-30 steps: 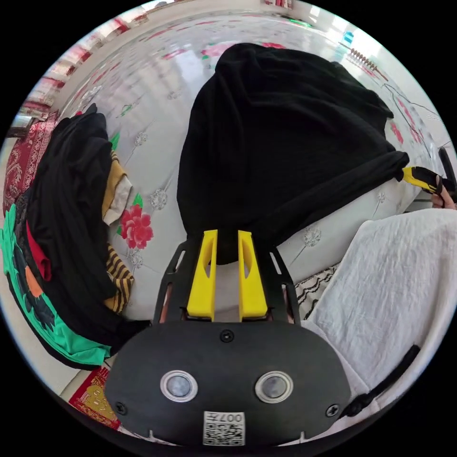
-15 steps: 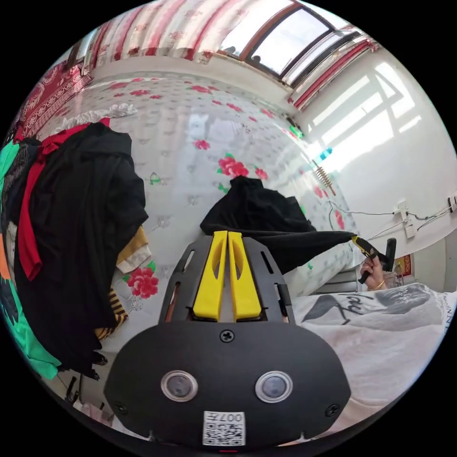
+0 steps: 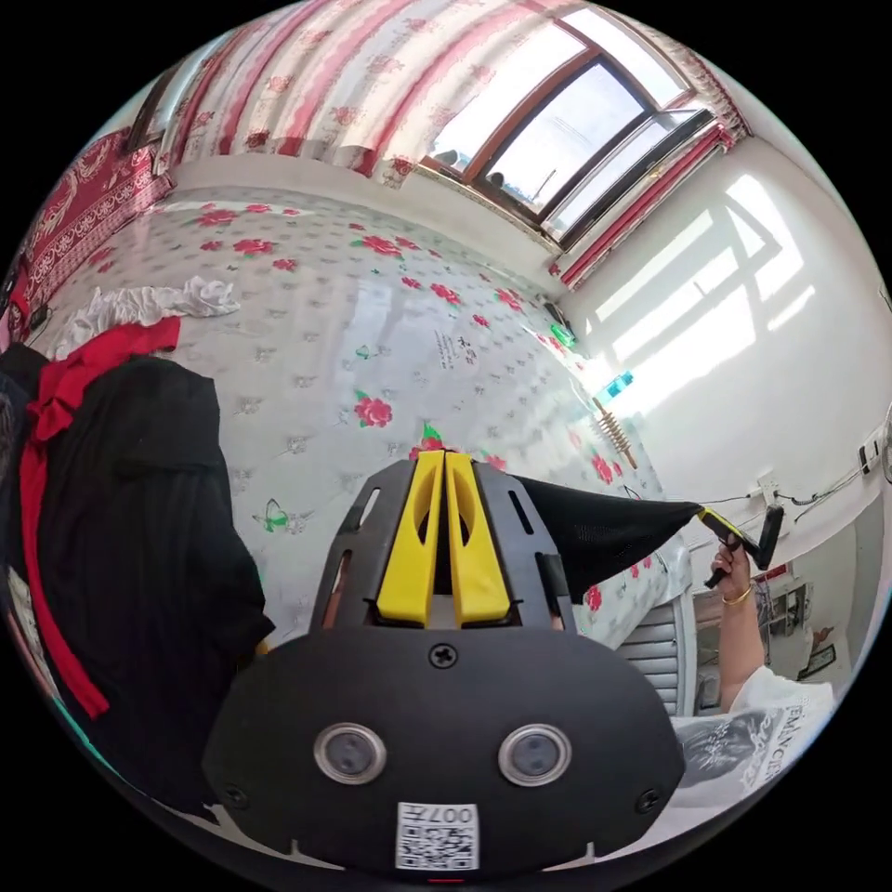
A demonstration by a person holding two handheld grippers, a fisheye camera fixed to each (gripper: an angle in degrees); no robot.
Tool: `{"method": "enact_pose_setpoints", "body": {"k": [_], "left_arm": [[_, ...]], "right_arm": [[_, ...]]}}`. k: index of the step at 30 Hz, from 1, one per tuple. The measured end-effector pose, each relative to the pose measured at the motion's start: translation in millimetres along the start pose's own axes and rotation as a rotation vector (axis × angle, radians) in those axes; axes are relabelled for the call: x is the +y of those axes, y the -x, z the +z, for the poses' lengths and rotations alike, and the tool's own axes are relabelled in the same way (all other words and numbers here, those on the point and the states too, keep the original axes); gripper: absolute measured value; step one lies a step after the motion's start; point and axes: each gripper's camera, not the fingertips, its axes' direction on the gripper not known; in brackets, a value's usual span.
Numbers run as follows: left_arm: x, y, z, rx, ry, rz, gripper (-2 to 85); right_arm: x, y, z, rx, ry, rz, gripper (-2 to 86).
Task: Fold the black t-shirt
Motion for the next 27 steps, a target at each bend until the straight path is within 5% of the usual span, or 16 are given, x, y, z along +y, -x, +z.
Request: {"method": "enact_pose_setpoints", "body": {"k": [7, 12, 19, 27], "left_arm": [[-60, -104, -140, 0.014, -0.34, 0.224, -1.0], [16, -125, -202, 0.01, -0.443, 0.318, -1.0], [161, -108, -138, -0.094, -0.231, 0.291, -0.9], [365, -37, 107, -0.375, 0.387, 0.093, 5.3]], "right_arm": [[-74, 76, -189, 0.108, -0.502, -0.175, -0.3], [-21, 109, -224, 0.103, -0.567, -0.303, -0.3], [103, 103, -94, 0.102, -0.223, -0.287, -0.2], [250, 56, 186, 0.035, 0.309, -0.001, 0.2]]}}
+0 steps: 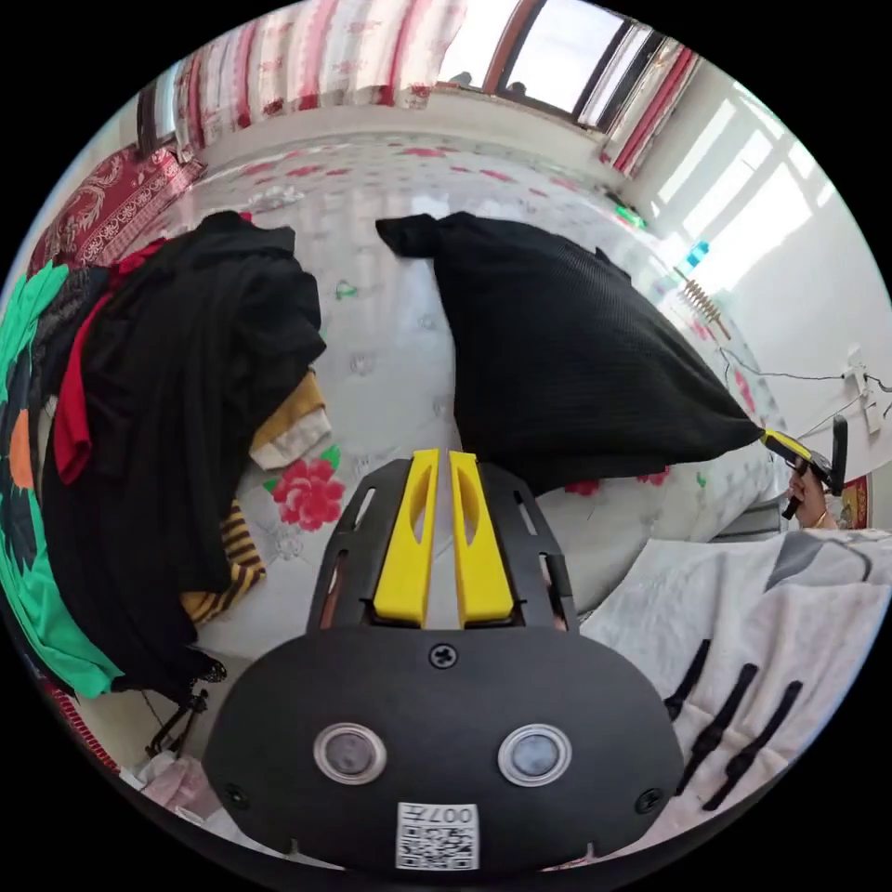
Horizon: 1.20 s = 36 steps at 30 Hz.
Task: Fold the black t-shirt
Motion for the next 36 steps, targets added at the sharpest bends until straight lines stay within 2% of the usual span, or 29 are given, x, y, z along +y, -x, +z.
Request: {"method": "enact_pose_setpoints", "body": {"k": [2, 4, 8, 13, 19, 21, 25, 29, 32, 36], "left_arm": [[9, -13, 21, -0.058, 0.074, 0.028, 6.7], [15, -20, 24, -0.072, 0.067, 0.042, 7.0], [10, -21, 34, -0.013, 0.054, 0.019, 7.3], [-16, -58, 66, 0.036, 0.076, 0.11, 8.7], [-43, -117, 113, -0.132, 0.165, 0.231, 7.2], [-46, -129, 128, -0.202, 0.191, 0.261, 3.0], [-45, -131, 130, -0.215, 0.185, 0.279, -0.3], [-35, -107, 104, -0.178, 0.094, 0.178, -0.7], [-24, -107, 93, -0.23, 0.065, 0.22, 0.2], [-20, -126, 91, -0.211, 0.037, 0.337, 4.3]], "right_arm": [[7, -3, 37, -0.017, 0.095, 0.022, 0.7], [15, -7, 48, -0.05, 0.082, 0.018, 2.0], [19, -27, 56, -0.027, 0.067, 0.037, 5.2], [4, -48, 93, -0.008, 0.117, 0.031, 8.6], [-19, -62, 148, 0.047, 0.207, 0.024, 8.0], [-22, -62, 158, 0.062, 0.216, 0.01, 6.7], [-24, -66, 162, 0.111, 0.194, 0.006, 2.7], [-18, -78, 155, 0.092, 0.152, 0.019, 1.8], [-14, -91, 158, 0.053, 0.155, 0.033, 2.8], [-16, -105, 174, 0.011, 0.196, 0.059, 5.2]]}}
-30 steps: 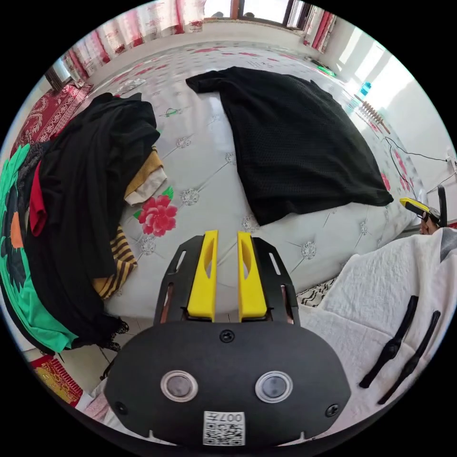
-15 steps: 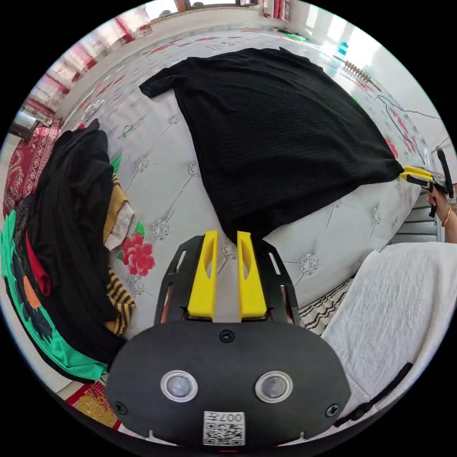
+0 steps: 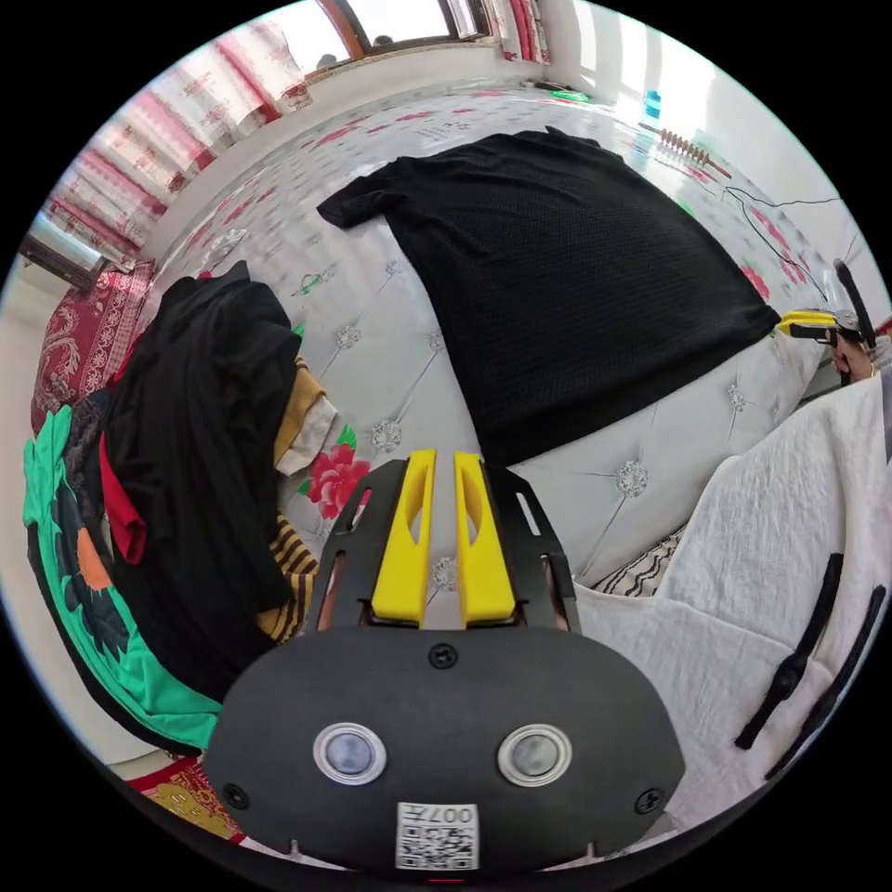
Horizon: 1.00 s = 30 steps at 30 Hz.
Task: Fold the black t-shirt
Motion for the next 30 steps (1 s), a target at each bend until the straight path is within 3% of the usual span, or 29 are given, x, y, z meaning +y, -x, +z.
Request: {"method": "enact_pose_setpoints", "body": {"k": [7, 10, 30], "left_arm": [[-30, -25, 50, -0.028, 0.147, 0.105, 5.9], [-38, -13, 54, -0.002, 0.163, 0.092, 2.0], [-11, 143, -15, 0.274, 0.051, -0.279, -0.8]], "right_arm": [[-13, -8, 10, 0.066, 0.044, 0.006, 3.3], [-14, -14, 2, 0.083, 0.044, 0.023, 1.3], [-17, -32, -34, 0.045, 0.171, -0.049, -0.3]]}}
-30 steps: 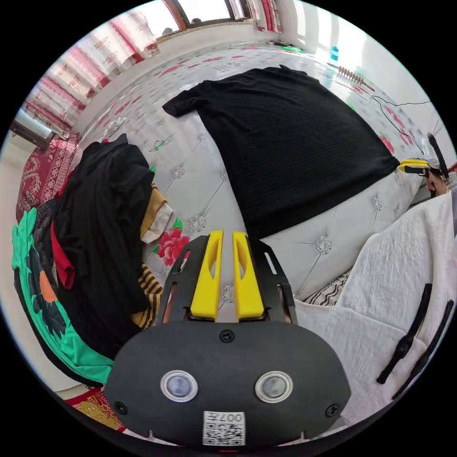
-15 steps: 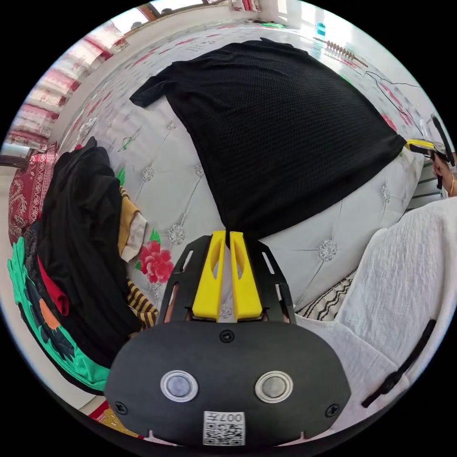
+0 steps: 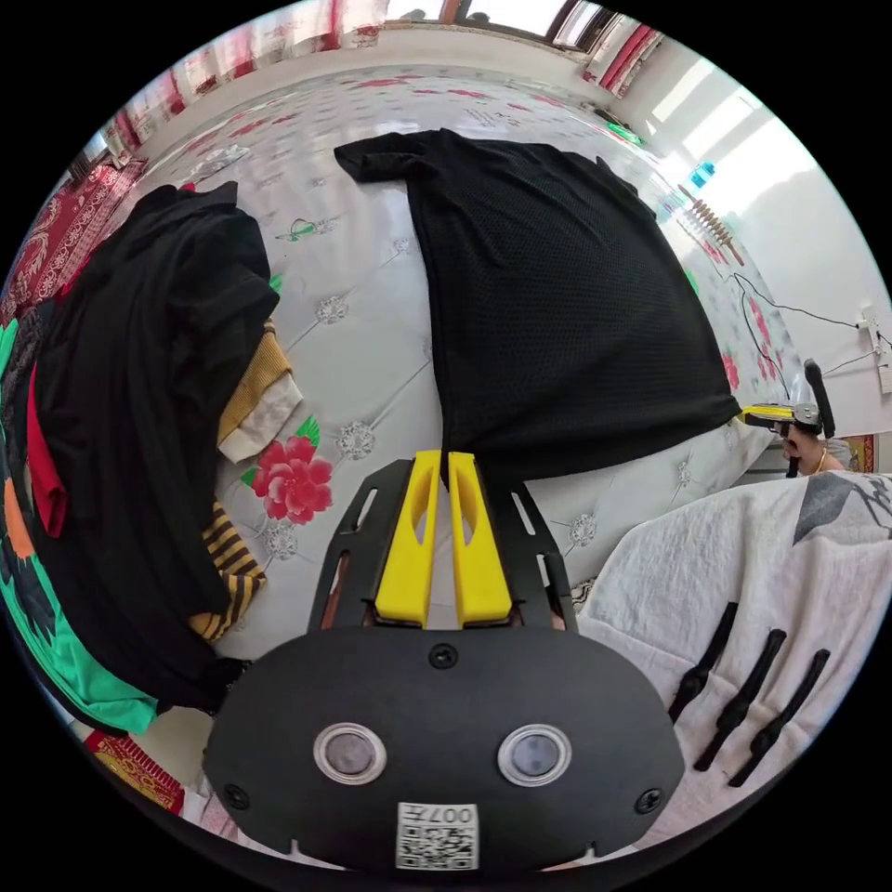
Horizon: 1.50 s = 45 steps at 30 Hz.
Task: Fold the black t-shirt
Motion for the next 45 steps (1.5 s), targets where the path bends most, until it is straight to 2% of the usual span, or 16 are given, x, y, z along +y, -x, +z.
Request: {"method": "enact_pose_setpoints", "body": {"k": [7, 11, 13, 15, 17, 19, 21, 25, 30, 32, 34, 37, 39, 45], "left_arm": [[-42, 44, -48, 0.037, -0.075, -0.075, -0.8], [-144, 82, -85, 0.112, -0.137, -0.146, -0.9], [-199, 96, -128, 0.137, -0.211, -0.179, -0.9], [-254, 105, -218, 0.205, -0.391, -0.212, -0.9], [-272, 101, -295, 0.271, -0.556, -0.199, -0.9], [-273, 90, -364, 0.281, -0.693, -0.153, -1.0], [-254, 73, -436, 0.23, -0.813, -0.075, -1.0], [-200, 61, -493, 0.159, -0.91, 0.002, -1.0], [-105, 52, -481, 0.168, -0.903, 0.112, -0.9], [-75, 45, -455, 0.151, -0.849, 0.138, -0.9], [-48, 37, -414, 0.121, -0.773, 0.139, -0.9], [-15, 27, -318, 0.061, -0.568, 0.1, -0.9], [5, 19, -224, 0.027, -0.351, 0.037, -0.9], [61, -7, -45, 0.009, 0.013, -0.077, -0.8]], "right_arm": [[3, -16, -93, -0.05, -0.219, -0.006, -0.3], [-50, -44, -165, -0.104, -0.346, 0.007, -0.3], [-94, -58, -248, -0.067, -0.489, 0.017, -0.3], [-117, -60, -328, -0.005, -0.631, 0.028, -0.3], [-119, -52, -412, 0.043, -0.801, 0.032, -0.3], [-97, -33, -507, 0.068, -1.014, 0.025, -0.3], [-69, -13, -559, 0.104, -1.137, -0.006, -0.3], [8, 26, -604, 0.173, -1.268, -0.122, -0.3], [98, 53, -563, 0.19, -1.278, -0.193, -0.3], [124, 61, -529, 0.203, -1.223, -0.208, -0.3], [144, 74, -469, 0.266, -1.08, -0.232, -0.3], [145, 84, -376, 0.291, -0.853, -0.237, -0.2], [138, 85, -319, 0.235, -0.728, -0.211, -0.2], [103, 84, -143, 0.119, -0.347, -0.094, -0.2]]}}
